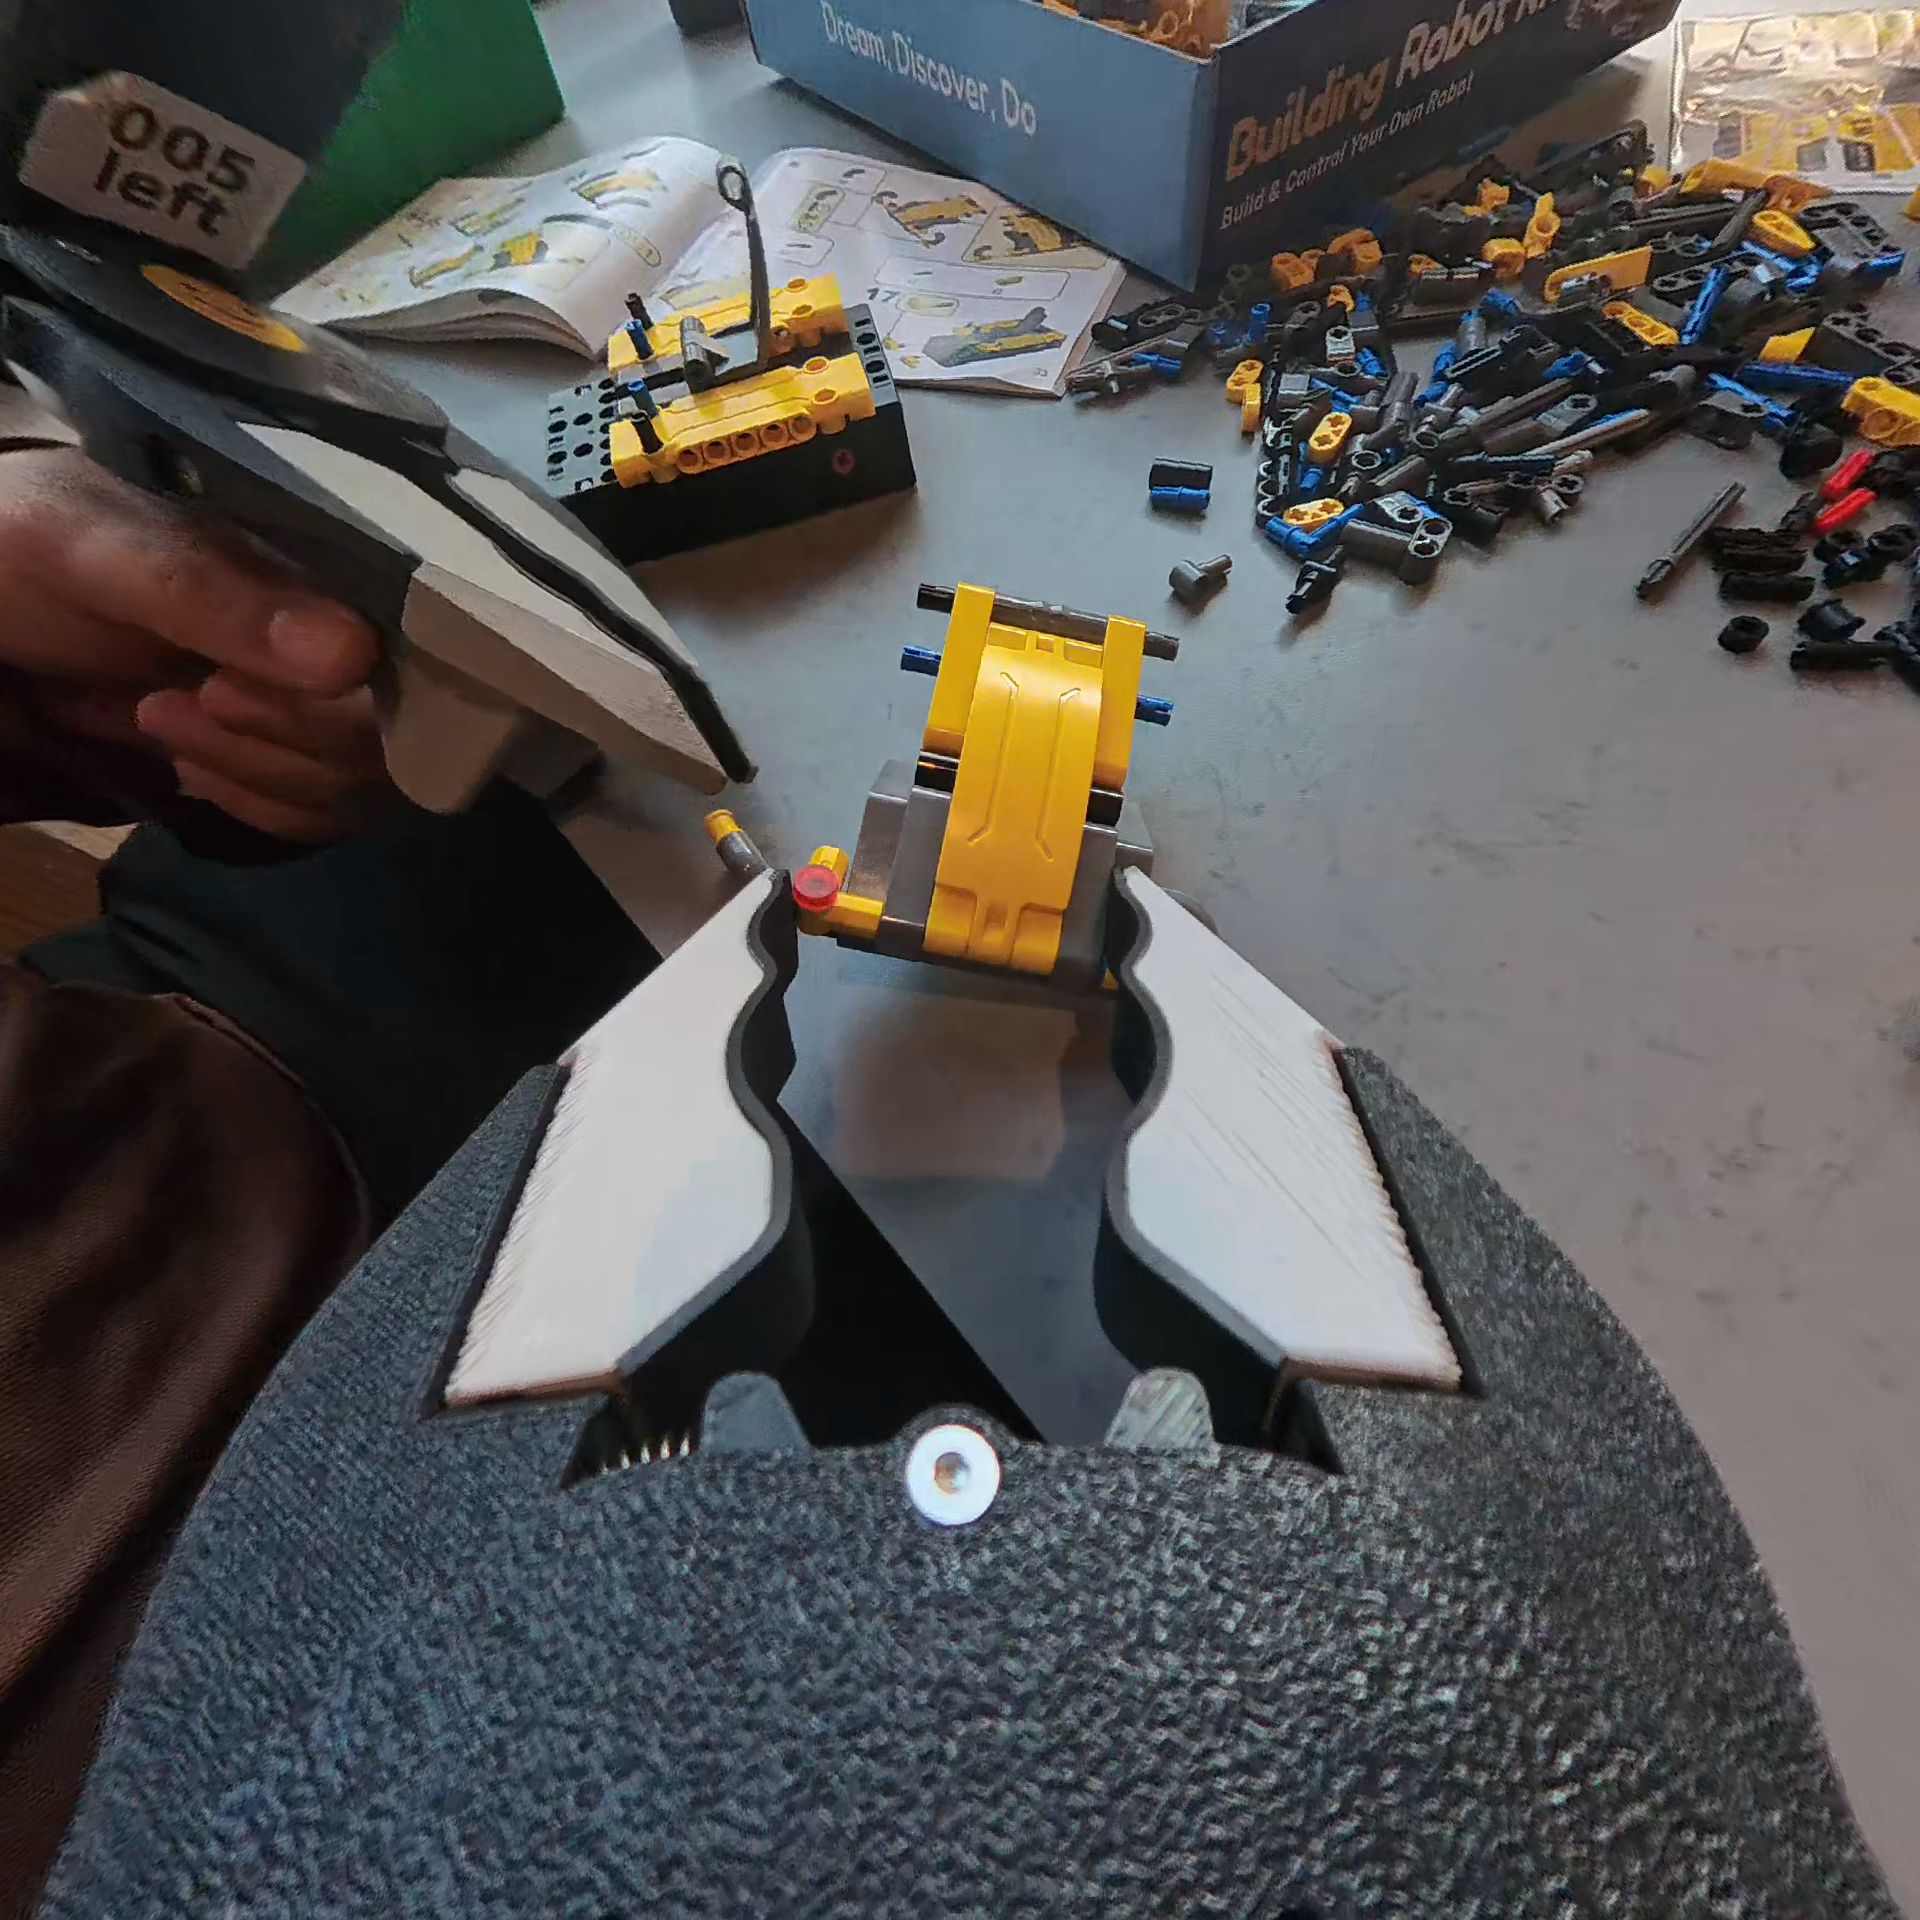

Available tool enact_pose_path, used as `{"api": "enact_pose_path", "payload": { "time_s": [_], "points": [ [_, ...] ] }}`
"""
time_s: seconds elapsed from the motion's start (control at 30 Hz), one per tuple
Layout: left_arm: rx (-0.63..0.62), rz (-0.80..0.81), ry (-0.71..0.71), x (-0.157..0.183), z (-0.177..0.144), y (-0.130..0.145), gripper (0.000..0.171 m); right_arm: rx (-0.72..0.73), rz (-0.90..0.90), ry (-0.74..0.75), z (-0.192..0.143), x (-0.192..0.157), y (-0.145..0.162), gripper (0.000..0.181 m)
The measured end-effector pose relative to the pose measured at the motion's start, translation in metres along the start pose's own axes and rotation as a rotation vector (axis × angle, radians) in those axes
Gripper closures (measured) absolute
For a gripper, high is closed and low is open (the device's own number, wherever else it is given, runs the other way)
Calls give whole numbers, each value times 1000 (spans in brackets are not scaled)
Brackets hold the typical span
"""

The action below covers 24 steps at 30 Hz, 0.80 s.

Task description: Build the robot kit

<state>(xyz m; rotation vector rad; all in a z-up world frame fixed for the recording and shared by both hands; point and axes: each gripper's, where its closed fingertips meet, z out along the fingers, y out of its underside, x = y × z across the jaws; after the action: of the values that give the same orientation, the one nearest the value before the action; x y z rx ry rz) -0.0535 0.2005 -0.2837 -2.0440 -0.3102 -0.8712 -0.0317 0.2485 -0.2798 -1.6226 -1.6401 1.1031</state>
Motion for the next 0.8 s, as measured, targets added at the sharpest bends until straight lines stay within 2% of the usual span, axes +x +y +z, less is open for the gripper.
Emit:
{"api": "enact_pose_path", "payload": {
  "time_s": [0.07,0.17,0.23,0.3,0.37,0.47,0.6,0.7,0.73,0.8],
  "points": [
    [15,159,-108,-5,-5,-6,160,-1,-7,6,0,0,0,121],
    [10,380,-149,10,-15,-17,153,6,-4,6,-1,1,-1,121],
    [-40,532,-153,19,-16,-13,150,10,4,3,-1,2,-1,121],
    [-100,608,-210,11,-13,-6,145,13,8,-1,-2,2,-2,121],
    [-118,579,-216,5,-8,-2,147,11,3,-2,-2,1,-1,121],
    [-148,459,-136,8,1,7,148,11,-9,0,-3,0,-1,121],
    [-175,451,-140,2,7,12,147,14,-6,-1,-3,0,-2,121],
    [-164,446,-135,1,7,11,155,14,-2,-1,-2,0,-2,121],
    [-166,449,-136,0,7,12,164,15,-3,0,-2,0,-2,121],
    [-159,444,-140,-1,6,11,167,16,-7,5,-1,1,-3,121]
  ]
}}
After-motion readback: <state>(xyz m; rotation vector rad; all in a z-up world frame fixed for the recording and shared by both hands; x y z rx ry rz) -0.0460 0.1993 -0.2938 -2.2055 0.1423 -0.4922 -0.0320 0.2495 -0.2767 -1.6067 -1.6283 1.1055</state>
